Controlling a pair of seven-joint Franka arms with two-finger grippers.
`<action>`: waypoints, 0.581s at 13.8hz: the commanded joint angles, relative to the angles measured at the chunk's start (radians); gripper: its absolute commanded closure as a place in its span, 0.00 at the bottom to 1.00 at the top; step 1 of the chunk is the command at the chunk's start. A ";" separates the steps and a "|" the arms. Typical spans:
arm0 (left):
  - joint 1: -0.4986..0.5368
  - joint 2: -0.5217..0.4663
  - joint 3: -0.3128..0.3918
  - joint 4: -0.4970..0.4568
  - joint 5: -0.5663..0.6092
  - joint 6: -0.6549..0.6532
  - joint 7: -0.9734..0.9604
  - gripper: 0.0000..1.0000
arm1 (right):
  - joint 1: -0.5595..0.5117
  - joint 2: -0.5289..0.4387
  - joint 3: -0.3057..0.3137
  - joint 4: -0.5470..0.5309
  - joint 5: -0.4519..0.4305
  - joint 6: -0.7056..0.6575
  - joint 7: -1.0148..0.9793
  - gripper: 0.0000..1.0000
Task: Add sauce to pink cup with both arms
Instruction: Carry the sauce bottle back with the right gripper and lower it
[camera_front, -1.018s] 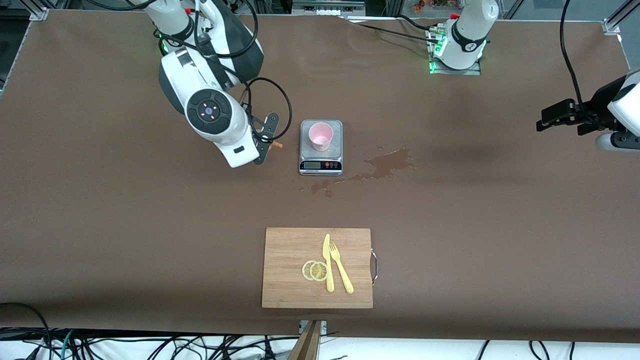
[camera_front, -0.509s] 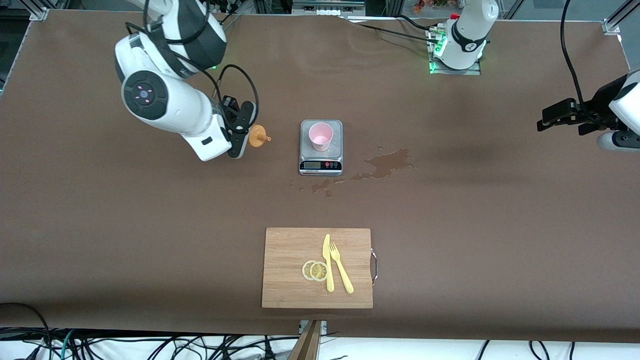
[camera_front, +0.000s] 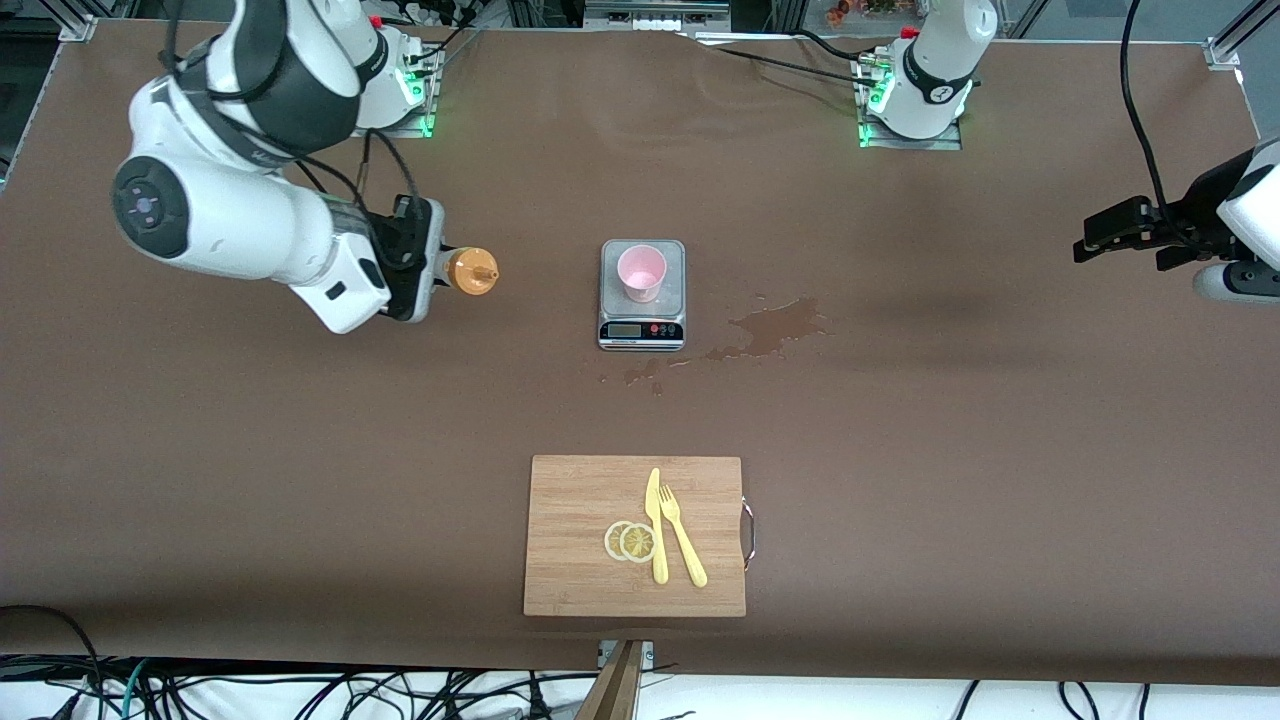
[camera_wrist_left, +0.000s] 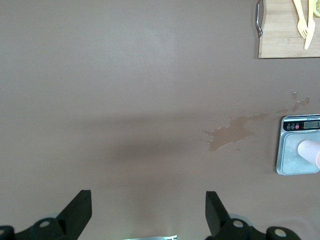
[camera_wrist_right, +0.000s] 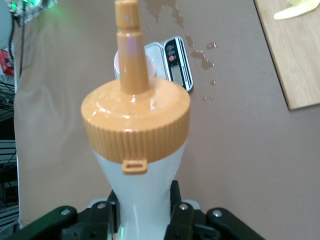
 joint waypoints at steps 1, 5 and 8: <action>-0.004 0.012 -0.001 0.030 0.010 -0.013 0.006 0.00 | -0.093 -0.043 0.044 -0.061 0.072 0.013 -0.121 0.61; -0.004 0.012 -0.001 0.030 0.010 -0.013 0.006 0.00 | -0.173 -0.040 0.044 -0.104 0.146 0.027 -0.304 0.60; -0.004 0.012 -0.001 0.030 0.010 -0.013 0.006 0.00 | -0.228 -0.041 0.044 -0.159 0.207 0.033 -0.465 0.60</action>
